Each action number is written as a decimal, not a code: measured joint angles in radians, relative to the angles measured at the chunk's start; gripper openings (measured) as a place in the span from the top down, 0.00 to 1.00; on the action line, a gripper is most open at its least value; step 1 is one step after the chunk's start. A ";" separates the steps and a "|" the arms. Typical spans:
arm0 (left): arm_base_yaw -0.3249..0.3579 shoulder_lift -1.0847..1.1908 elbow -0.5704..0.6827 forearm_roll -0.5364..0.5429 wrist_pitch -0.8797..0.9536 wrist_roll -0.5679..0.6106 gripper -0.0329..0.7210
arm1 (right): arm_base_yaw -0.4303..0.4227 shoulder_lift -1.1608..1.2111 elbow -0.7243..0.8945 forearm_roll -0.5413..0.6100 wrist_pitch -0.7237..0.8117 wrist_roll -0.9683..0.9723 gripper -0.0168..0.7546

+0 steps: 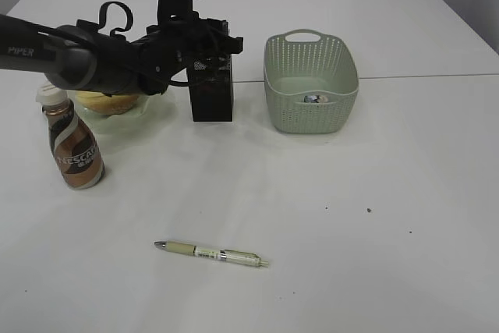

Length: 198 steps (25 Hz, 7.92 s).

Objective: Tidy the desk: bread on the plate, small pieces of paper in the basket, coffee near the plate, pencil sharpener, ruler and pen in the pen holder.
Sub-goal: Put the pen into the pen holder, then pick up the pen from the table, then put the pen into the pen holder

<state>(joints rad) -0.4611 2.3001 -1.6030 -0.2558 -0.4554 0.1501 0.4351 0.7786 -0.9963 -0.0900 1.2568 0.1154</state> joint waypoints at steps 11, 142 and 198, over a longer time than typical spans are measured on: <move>0.000 -0.059 0.000 0.007 0.102 0.033 0.38 | 0.000 0.000 0.000 0.000 0.002 0.000 0.60; -0.304 -0.092 0.148 0.256 1.402 0.540 0.69 | 0.000 0.000 0.000 0.008 0.002 0.000 0.60; -0.145 -0.481 0.583 -0.054 -0.173 0.012 0.87 | 0.000 0.000 0.000 -0.055 0.002 0.000 0.60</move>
<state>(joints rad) -0.6057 1.8194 -1.0199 -0.3096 -0.6282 0.1620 0.4351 0.7786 -0.9963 -0.1448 1.2585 0.1154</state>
